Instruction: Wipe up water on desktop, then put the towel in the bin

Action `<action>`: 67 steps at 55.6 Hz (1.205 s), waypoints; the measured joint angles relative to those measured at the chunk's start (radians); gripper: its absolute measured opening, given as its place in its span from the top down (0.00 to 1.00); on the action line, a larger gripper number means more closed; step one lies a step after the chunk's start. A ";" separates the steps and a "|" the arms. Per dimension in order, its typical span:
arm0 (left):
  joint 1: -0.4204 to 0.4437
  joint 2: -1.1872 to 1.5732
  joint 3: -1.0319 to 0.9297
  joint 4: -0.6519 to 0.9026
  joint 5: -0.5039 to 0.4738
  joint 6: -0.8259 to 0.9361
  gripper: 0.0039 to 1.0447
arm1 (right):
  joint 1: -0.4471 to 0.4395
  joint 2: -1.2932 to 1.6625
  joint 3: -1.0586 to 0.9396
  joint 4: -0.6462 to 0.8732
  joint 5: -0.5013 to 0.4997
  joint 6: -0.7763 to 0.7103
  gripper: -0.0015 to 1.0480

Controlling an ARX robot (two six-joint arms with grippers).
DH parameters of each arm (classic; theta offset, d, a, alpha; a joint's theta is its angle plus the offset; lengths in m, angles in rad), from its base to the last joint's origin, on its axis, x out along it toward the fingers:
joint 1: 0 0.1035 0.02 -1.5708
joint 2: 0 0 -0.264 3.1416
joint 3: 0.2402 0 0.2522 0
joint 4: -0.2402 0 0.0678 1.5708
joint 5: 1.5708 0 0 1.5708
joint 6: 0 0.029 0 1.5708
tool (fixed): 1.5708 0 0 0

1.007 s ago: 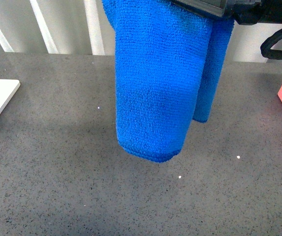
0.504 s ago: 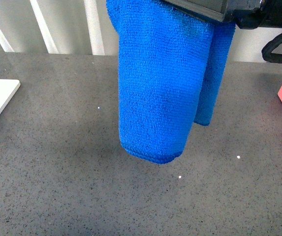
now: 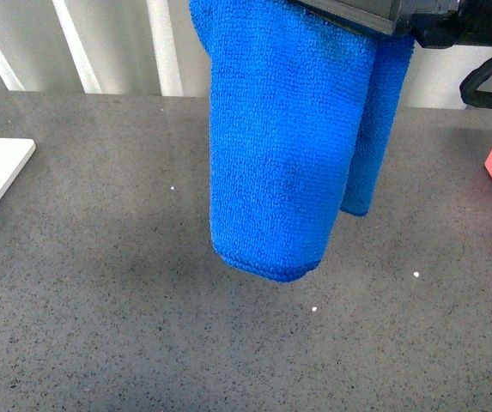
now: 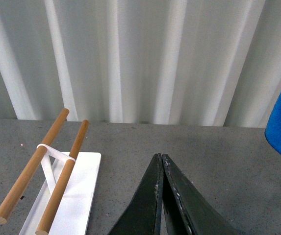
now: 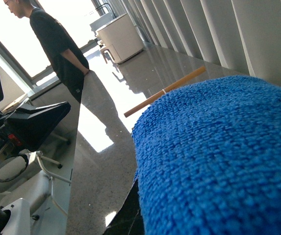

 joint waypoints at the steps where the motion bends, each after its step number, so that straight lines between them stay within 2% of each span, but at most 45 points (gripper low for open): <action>1: 0.000 -0.005 0.000 -0.004 0.000 0.000 0.97 | 0.000 0.000 0.000 0.000 0.000 0.000 0.95; 29: 0.000 -0.161 0.000 -0.159 0.000 0.000 0.97 | 0.000 -0.001 0.000 -0.005 0.013 -0.004 0.95; 34: 0.000 -0.309 0.000 -0.330 0.000 0.000 0.97 | 0.000 -0.001 0.000 -0.006 0.016 -0.004 0.95; 51: 0.000 -0.332 0.000 -0.337 0.000 0.000 0.97 | 0.000 -0.002 0.000 -0.014 0.042 -0.005 0.95; 55: 0.000 -0.332 0.000 -0.337 0.000 0.000 0.85 | 0.000 -0.002 0.001 -0.065 0.091 -0.019 0.95; 59: 0.000 -0.332 0.000 -0.337 0.000 0.000 0.73 | 0.000 -0.005 0.004 -0.196 0.171 -0.068 0.95; 67: 0.000 -0.333 0.000 -0.337 0.000 0.000 0.49 | 0.000 -0.007 0.017 -0.593 0.366 -0.291 0.95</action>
